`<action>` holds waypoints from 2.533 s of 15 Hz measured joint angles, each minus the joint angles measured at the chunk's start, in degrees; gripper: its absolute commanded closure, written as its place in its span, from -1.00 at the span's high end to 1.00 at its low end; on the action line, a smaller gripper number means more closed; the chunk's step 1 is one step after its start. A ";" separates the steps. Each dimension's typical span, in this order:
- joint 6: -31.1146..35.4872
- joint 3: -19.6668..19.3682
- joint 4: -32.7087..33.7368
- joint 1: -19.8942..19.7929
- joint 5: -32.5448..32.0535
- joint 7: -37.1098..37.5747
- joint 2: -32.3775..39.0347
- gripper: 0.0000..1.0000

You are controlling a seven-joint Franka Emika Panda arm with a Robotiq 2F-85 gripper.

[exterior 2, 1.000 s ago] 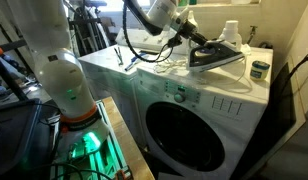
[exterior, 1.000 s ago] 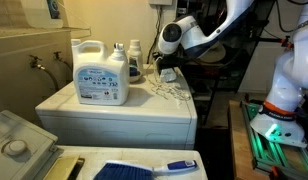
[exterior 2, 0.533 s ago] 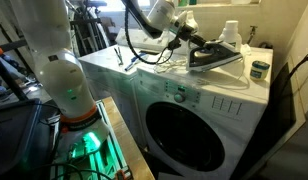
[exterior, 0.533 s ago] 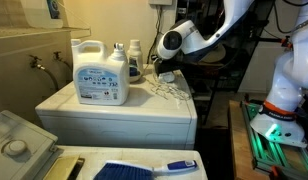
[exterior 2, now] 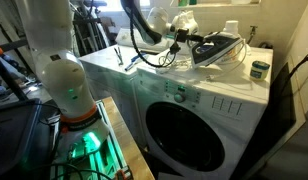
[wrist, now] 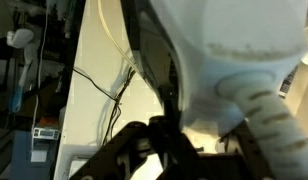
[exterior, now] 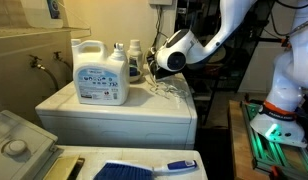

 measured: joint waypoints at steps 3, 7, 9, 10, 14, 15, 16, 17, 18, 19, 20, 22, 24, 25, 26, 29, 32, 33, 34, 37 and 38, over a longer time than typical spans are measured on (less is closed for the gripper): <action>-6.21 0.62 -1.21 0.71 -3.78 2.52 1.50 -0.21; -6.39 0.97 -1.08 0.67 -3.79 2.65 1.89 -0.71; -6.38 1.03 -1.07 0.66 -3.79 2.65 1.90 -0.71; -6.48 1.11 -1.07 0.67 -3.87 2.65 1.95 -0.71; -12.86 2.32 -1.33 1.85 -5.52 3.96 3.87 -0.71; -15.30 2.62 -1.61 2.40 -6.52 5.02 4.65 -0.71; -17.81 2.92 -1.85 2.94 -7.37 6.19 5.48 -0.71; -20.23 3.14 -2.14 3.46 -8.30 7.50 6.35 -0.71; -22.50 3.36 -2.40 3.87 -9.25 9.00 7.23 -0.71; -24.60 3.58 -2.70 4.18 -10.10 10.48 8.03 -0.71; -26.61 3.76 -3.02 4.42 -10.50 11.87 8.68 -0.71; -29.48 4.10 -3.40 4.51 -10.33 14.00 9.55 -0.71; -31.14 4.21 -3.59 4.47 -9.69 15.07 10.00 -0.71; -31.54 4.25 -3.67 4.44 -9.30 15.47 10.04 -0.71; -31.74 4.33 -3.68 4.41 -8.81 15.72 10.02 -0.71; -32.77 4.80 -3.68 4.41 -7.19 15.50 10.04 -0.71; -34.78 4.97 -3.81 4.59 -7.76 15.55 10.88 -0.21; -34.66 5.04 -3.64 4.56 -7.72 15.55 10.88 -0.21; -34.58 5.10 -3.55 4.55 -7.72 15.55 10.88 -0.21; -34.55 5.16 -3.48 4.55 -7.71 15.55 10.89 -0.71; -34.72 5.17 -3.48 4.57 -8.02 15.45 11.04 -0.71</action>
